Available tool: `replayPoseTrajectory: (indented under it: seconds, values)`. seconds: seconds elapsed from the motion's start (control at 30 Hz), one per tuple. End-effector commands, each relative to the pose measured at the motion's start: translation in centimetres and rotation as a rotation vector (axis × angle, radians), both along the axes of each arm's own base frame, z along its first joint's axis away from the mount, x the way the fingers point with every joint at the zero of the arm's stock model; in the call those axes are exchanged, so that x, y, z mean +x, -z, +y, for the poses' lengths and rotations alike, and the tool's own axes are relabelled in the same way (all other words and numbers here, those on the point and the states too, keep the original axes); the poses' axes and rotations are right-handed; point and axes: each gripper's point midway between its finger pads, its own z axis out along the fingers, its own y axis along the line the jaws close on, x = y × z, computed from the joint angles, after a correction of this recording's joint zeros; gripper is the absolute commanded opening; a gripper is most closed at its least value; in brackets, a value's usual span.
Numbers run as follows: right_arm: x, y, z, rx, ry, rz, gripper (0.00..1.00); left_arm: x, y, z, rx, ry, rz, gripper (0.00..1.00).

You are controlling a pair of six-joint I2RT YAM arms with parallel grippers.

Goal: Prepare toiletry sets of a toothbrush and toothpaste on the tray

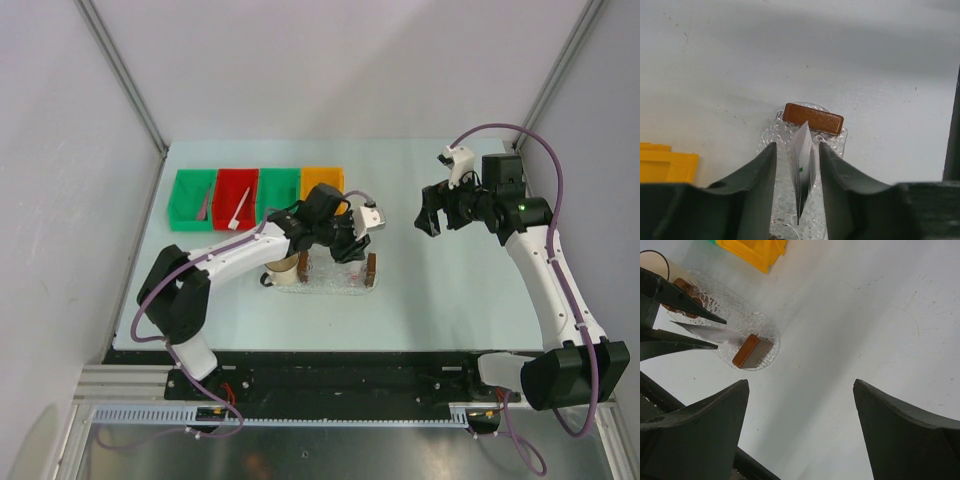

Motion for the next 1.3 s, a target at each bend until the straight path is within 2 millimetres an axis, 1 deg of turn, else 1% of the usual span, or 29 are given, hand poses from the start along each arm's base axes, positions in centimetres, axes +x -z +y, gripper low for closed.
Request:
replayPoseTrajectory:
  seconds: [0.0, 0.1, 0.27, 0.4, 0.57, 0.67, 0.8, 0.83, 0.9, 0.93, 1.0, 1.03, 1.07, 1.1, 1.13, 1.17, 1.23, 1.27]
  values:
    - [-0.3, -0.7, 0.1, 0.008, -0.016, -0.025, 0.91, 0.1, -0.9, -0.4, -0.023, 0.039, -0.066, 0.48]
    - [-0.3, -0.7, 0.2, 0.008, -0.020, -0.026, 0.91, 0.1, -0.9, -0.4, -0.024, 0.039, -0.064, 0.56]
    - [-0.3, -0.5, 0.1, 0.007, -0.017, -0.020, 0.91, 0.1, -1.3, -0.3, -0.027, 0.032, -0.073, 0.64]
    - [-0.3, -0.4, 0.0, 0.006, -0.016, -0.017, 0.91, 0.1, -2.0, -0.1, -0.037, 0.026, -0.088, 0.69]
    - [-0.2, -0.2, 0.1, 0.007, -0.019, -0.012, 0.91, 0.1, -2.8, 0.1, -0.045, 0.018, -0.104, 0.71]
    - [-0.3, -0.1, 0.1, 0.008, -0.020, -0.009, 0.91, 0.0, -3.7, 0.3, -0.056, 0.011, -0.121, 0.73]
    - [-0.3, -0.1, 0.2, 0.006, -0.023, -0.011, 0.91, -0.3, -5.1, 0.9, -0.073, 0.003, -0.152, 0.77]
    - [-0.2, -0.1, 0.2, 0.006, -0.023, -0.009, 0.91, -0.4, -5.8, 1.1, -0.085, 0.000, -0.165, 0.79]
    - [-0.3, -0.1, 0.2, 0.005, -0.024, -0.012, 0.91, -0.6, -6.3, 1.4, -0.091, -0.007, -0.175, 0.81]
    - [-0.2, -0.1, 0.1, 0.004, -0.021, -0.012, 0.91, -0.7, -7.3, 1.7, -0.106, -0.012, -0.192, 0.83]
    - [-0.1, -0.2, 0.0, 0.000, -0.019, -0.017, 0.91, -1.1, -7.8, 2.2, -0.114, -0.015, -0.205, 0.84]
    - [-0.1, -0.1, 0.0, -0.002, -0.019, -0.017, 0.91, -1.4, -8.9, 2.6, -0.130, -0.018, -0.229, 0.85]
    - [0.0, -0.1, 0.0, -0.004, -0.018, -0.019, 0.91, -1.5, -9.3, 2.9, -0.137, -0.025, -0.237, 0.87]
    - [0.1, -0.2, -0.1, -0.007, -0.013, -0.024, 0.91, -1.7, -9.4, 3.4, -0.138, -0.031, -0.241, 0.89]
    - [0.3, -0.1, -0.2, -0.012, -0.012, -0.026, 0.91, -1.8, -9.8, 3.8, -0.148, -0.044, -0.241, 0.93]
    - [0.4, -0.1, -0.2, -0.016, -0.011, -0.029, 0.91, -1.7, -11.1, 4.6, -0.172, -0.067, -0.258, 0.95]
    - [0.8, 0.1, -0.4, -0.025, -0.005, -0.033, 0.91, -1.5, -12.0, 5.7, -0.202, -0.106, -0.244, 0.97]
    - [0.9, 0.2, -0.4, -0.030, -0.008, -0.036, 0.91, -0.7, -13.1, 6.9, -0.226, -0.146, -0.248, 0.98]
